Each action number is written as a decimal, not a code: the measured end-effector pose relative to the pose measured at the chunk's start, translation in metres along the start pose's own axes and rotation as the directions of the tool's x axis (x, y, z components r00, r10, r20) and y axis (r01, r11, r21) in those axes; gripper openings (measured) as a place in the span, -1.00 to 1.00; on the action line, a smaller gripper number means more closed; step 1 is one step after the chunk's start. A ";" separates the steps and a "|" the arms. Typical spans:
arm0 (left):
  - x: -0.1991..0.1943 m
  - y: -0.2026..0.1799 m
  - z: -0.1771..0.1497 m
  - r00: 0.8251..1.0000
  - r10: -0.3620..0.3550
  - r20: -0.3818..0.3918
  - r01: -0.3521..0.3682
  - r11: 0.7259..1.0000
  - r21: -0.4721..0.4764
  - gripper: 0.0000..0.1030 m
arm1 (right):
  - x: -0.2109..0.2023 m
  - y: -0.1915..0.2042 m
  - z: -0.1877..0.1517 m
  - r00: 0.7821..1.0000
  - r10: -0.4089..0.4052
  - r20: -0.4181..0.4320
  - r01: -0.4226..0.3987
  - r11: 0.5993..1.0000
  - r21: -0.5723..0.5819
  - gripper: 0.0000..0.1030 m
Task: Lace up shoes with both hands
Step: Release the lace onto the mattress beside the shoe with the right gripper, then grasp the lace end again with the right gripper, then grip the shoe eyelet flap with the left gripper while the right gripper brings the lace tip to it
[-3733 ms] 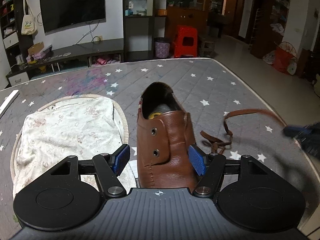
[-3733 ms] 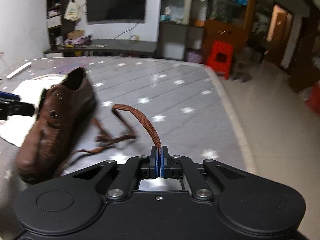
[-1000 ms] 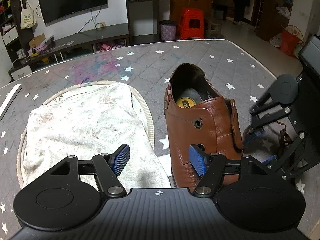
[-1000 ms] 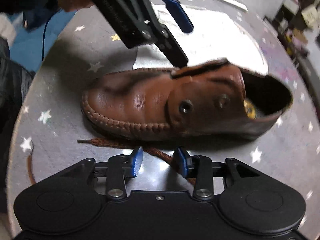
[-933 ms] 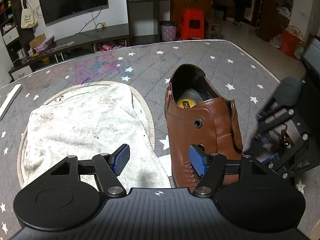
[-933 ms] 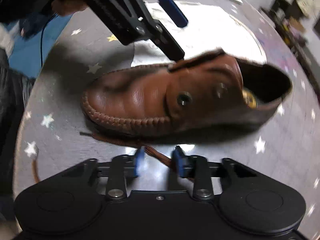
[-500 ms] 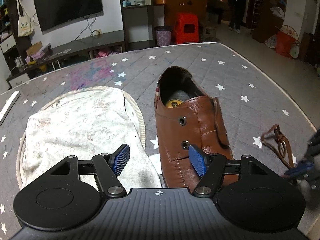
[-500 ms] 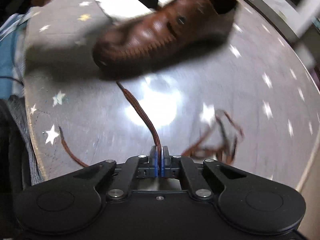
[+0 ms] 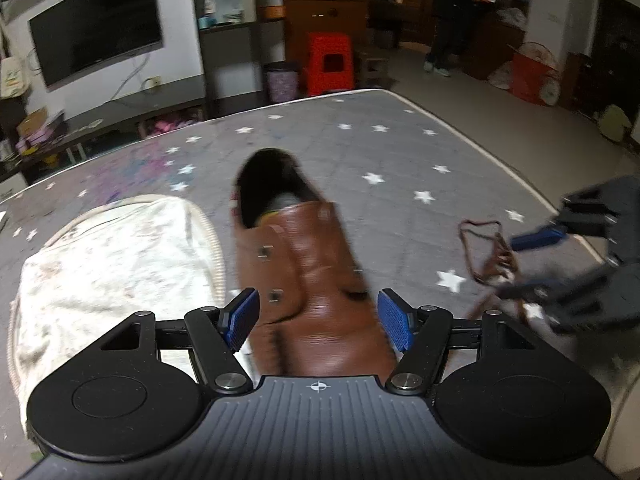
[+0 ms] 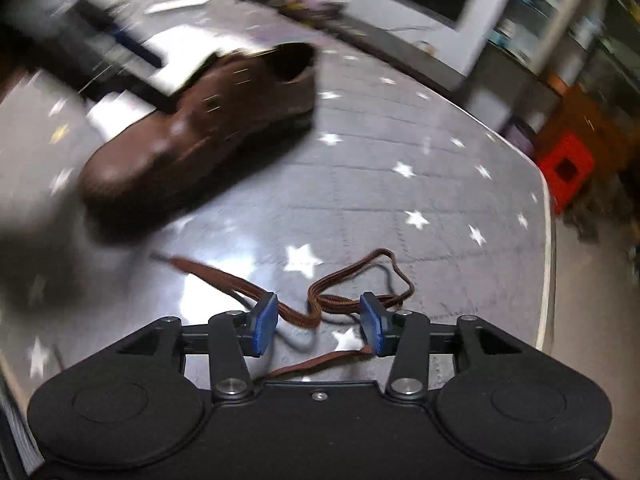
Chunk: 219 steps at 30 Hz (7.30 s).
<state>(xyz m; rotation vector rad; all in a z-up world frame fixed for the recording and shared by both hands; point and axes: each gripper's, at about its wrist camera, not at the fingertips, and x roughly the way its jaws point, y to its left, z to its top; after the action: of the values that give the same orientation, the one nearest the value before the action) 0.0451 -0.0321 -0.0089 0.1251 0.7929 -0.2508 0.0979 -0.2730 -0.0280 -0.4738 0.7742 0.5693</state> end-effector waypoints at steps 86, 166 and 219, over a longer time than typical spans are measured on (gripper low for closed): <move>-0.072 -0.040 -0.106 0.983 0.179 -0.041 -0.183 0.975 -0.127 0.55 | -0.079 0.111 -0.058 0.972 -0.150 0.183 0.034 0.856 0.516 0.12; 0.010 0.035 -0.002 0.992 0.102 -0.068 -0.098 0.994 0.053 0.39 | 0.021 0.033 0.021 0.913 0.370 -0.170 -0.407 0.824 -0.395 -0.96; 0.022 0.020 0.014 0.997 -0.071 -0.004 0.060 0.812 0.580 -0.24 | -0.009 0.048 0.062 0.956 0.281 0.082 -0.253 0.935 -0.250 -0.97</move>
<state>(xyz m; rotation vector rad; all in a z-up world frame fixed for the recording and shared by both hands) 0.0745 -0.0194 -0.0144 0.6768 0.6807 -0.5585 0.0943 -0.2033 0.0082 -0.5538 0.6656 0.9439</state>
